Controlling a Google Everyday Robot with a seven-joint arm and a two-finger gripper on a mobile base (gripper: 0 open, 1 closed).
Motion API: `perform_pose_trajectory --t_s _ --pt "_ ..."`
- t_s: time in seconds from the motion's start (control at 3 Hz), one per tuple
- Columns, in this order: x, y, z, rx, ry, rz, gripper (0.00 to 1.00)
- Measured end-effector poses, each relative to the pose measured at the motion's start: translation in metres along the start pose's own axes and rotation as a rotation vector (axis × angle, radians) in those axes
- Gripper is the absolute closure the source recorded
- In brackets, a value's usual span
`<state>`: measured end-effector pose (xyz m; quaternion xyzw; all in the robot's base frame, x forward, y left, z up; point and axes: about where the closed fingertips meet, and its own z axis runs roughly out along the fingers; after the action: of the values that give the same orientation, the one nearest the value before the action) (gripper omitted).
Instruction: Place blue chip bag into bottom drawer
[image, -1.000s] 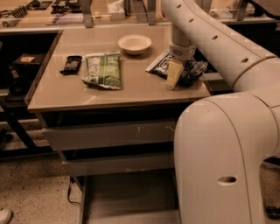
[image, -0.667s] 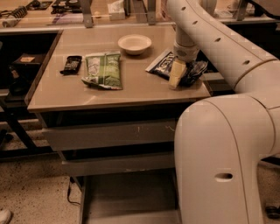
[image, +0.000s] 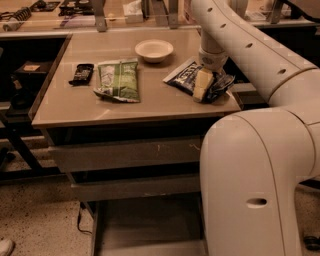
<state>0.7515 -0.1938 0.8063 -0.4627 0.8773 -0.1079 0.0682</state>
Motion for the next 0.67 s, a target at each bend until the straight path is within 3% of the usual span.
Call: perform_pose_trajectory --t_s 0.33,0.67 --pt "0.0000 0.0000 0.0000 0.000 0.000 0.000 0.88" --pt "0.0000 0.0000 0.0000 0.000 0.000 0.000 1.00"
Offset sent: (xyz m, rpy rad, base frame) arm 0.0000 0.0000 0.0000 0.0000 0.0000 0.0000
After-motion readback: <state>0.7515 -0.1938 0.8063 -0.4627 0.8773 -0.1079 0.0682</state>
